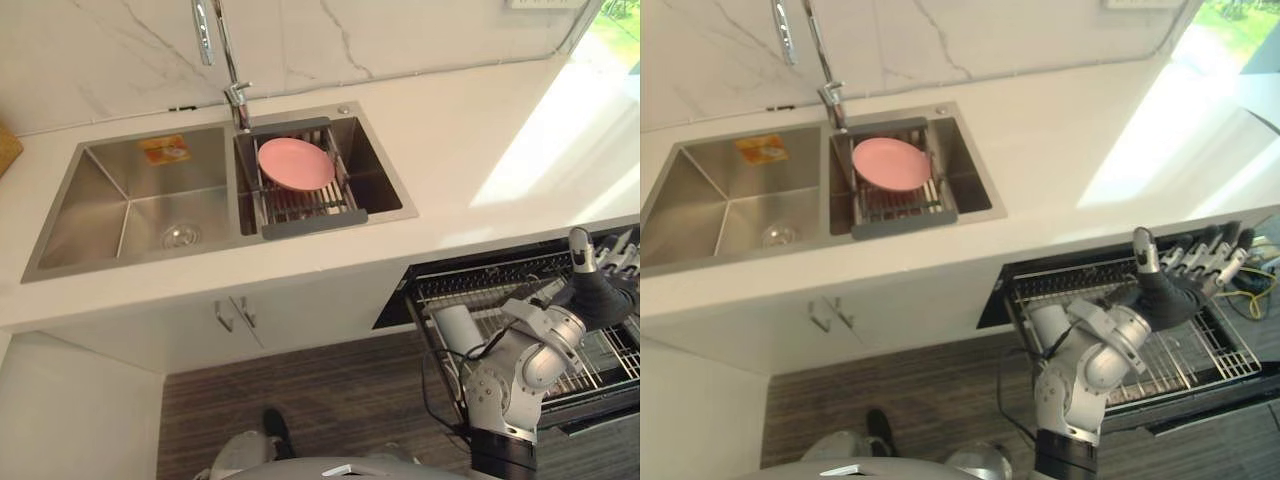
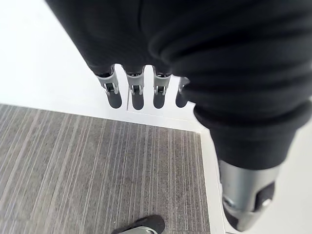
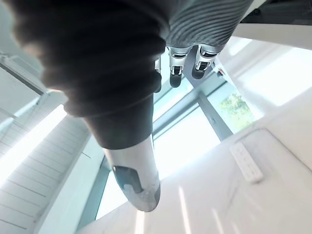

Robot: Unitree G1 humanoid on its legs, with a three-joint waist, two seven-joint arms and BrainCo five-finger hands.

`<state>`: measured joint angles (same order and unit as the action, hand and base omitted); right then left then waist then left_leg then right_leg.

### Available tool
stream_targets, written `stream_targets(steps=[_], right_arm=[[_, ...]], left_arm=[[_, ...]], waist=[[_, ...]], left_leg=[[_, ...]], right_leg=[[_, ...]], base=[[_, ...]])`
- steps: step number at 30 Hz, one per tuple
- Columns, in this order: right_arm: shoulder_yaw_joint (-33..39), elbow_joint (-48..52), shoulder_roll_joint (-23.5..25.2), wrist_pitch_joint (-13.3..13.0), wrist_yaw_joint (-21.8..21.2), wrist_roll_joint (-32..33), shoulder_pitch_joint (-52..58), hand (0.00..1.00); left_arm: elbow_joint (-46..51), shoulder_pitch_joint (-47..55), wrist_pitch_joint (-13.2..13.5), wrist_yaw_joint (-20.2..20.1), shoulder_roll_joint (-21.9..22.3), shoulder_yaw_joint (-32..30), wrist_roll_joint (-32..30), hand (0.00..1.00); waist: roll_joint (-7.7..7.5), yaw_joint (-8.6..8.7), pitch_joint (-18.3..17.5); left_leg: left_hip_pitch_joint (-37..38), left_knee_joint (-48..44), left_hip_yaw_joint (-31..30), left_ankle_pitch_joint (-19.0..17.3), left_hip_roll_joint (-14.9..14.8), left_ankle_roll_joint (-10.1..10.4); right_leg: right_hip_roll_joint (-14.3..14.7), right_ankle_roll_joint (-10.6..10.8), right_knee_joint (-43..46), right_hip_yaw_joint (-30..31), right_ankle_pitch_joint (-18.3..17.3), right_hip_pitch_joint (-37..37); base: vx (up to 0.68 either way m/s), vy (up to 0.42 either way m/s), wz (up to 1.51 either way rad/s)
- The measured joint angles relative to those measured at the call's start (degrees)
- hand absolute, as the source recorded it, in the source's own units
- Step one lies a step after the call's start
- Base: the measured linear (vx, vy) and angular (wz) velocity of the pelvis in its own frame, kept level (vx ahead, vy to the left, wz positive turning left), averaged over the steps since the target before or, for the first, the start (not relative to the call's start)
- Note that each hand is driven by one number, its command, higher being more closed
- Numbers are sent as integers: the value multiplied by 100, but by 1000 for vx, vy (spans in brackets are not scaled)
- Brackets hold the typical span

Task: Walk over to the sink, pick up the cup, carry it to the dishwasher, place the cup inside the dishwasher, then close the dishwasher door

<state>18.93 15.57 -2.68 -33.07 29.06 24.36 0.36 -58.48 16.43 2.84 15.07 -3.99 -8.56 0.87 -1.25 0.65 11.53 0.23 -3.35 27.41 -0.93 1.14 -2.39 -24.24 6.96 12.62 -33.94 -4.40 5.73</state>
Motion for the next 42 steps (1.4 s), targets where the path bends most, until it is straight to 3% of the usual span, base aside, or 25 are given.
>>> stream_targets(steps=[1, 2, 3, 4, 5, 6, 7, 9, 11, 12, 17, 21, 23, 26, 29, 33, 42], right_arm=[[61, -1, -9, -53, 169, 0, 0, 0], [103, -1, -8, -58, 263, 1, -16, 0], [92, -1, -2, -63, 274, 1, -15, 0], [80, -1, -1, -68, 266, -3, -16, 0], [27, 8, 1, -70, 209, -12, -14, 0], [31, 50, 2, -53, 187, -16, -14, 0], [35, 226, -1, -30, 119, -34, -16, 0], [37, 508, -23, 12, -39, -174, 5, 0], [32, 769, -27, 23, -185, -213, 132, 0], [35, 857, -29, 8, -363, -212, 246, 0], [39, 821, -355, 32, -961, -170, 149, 0], [72, 820, -486, 64, -1422, -53, 153, 0], [113, 819, -487, 247, -1696, 22, 169, 0], [162, 656, -494, 803, -2323, 42, 253, 0], [149, 337, -529, 1170, -2776, -185, 425, 0], [25, 321, -848, 1461, -3194, -593, 510, 0], [-530, -34, -1549, 2070, -3407, -1832, 206, 0]], left_arm=[[-1, -6, 0, 60, 1, 39, -144, 0], [4, -6, -1, 100, -2, 95, -254, 0], [14, -12, -2, 101, -19, 106, -298, 0], [56, -18, -13, 107, -78, 167, -340, 0], [121, -80, -51, 118, -168, 234, -340, 0], [133, -131, -61, 119, -208, 245, -339, 0], [171, -233, -97, 113, -280, 251, -340, 0], [176, -320, -115, 85, -331, 315, -343, 0], [178, -343, -116, 73, -368, 431, -395, 0], [164, -335, -130, 53, -401, 454, -445, 0], [290, -374, -178, -163, -291, 484, -450, 0], [329, -374, -190, -161, -284, 530, -520, 0], [387, -377, -260, -162, -295, 540, -563, 0], [391, -383, -290, -171, -295, 543, -624, 0], [387, -379, -290, -178, -301, 543, -671, 0], [376, -355, -316, -290, -317, 548, -674, 0], [382, -336, -392, -343, -391, 648, -745, 0]], waist=[[20, 37, 3], [48, 40, -4], [43, 42, -2], [59, 39, -17], [-50, 41, 4], [-79, 37, 2], [-170, 70, 26], [-190, 174, 12], [-184, 235, 1], [-255, 242, -44], [-16, 159, -166], [11, 138, -179], [-4, 142, -191], [-7, 144, -193], [-25, 129, -211], [-33, 137, -258], [-93, 59, -494]], left_leg=[[66, -1, -48, -106, 34, -53], [128, 70, -45, -139, 30, -106], [195, 107, -44, -153, 19, -129], [332, 200, -51, -165, 5, -154], [409, 287, -88, -180, -46, -199], [416, 305, -114, -183, -64, -206], [501, 374, -235, -180, -62, -199], [597, 379, -462, -218, -62, -141], [630, 312, -629, -274, -27, -63], [679, 222, -799, -309, 81, -64], [554, 30, -1030, -368, -10, 30], [698, 34, -1075, -441, -112, 145], [676, 42, -1102, -444, -120, 149], [639, 69, -1149, -445, -103, 150], [658, 173, -1166, -416, -93, 151], [676, 334, -1166, -315, -78, 140], [688, 575, -1182, -123, -27, 116]], right_leg=[[-97, -647, 416, 30, -56, -72], [-251, -988, 1103, 179, 228, -370], [-304, -1083, 1418, 311, 393, -535], [-342, -1032, 1824, 577, 539, -797], [-108, -580, 2199, 949, 229, -1095], [40, -505, 2222, 1058, 75, -1182], [363, -448, 2108, 1201, -180, -1214], [859, -372, 1794, 1507, -383, -1221], [1159, -357, 1430, 1843, -289, -1231], [1196, -367, 1065, 1872, 92, -1200], [1403, -305, 31, 1787, 48, -651], [1537, -304, -210, 1734, 48, -373], [1561, -304, -293, 1734, 48, -352], [1575, -275, -429, 1741, 65, -326], [1608, -223, -562, 1758, 116, -286], [1631, -228, -686, 1759, 205, -271], [1666, -192, -1023, 1720, 420, -215]], base=[[97, 104, -4], [79, 115, -7], [101, 141, -14], [108, 109, -8], [124, 72, -2], [147, 15, 17], [106, -4, 30], [148, -8, 63], [220, -12, 74], [271, -61, 58], [221, -73, 18], [98, -59, 3], [15, -28, 3], [-30, -6, 5], [-55, -3, 4], [-58, -1, -3], [-9, 8, 2]])
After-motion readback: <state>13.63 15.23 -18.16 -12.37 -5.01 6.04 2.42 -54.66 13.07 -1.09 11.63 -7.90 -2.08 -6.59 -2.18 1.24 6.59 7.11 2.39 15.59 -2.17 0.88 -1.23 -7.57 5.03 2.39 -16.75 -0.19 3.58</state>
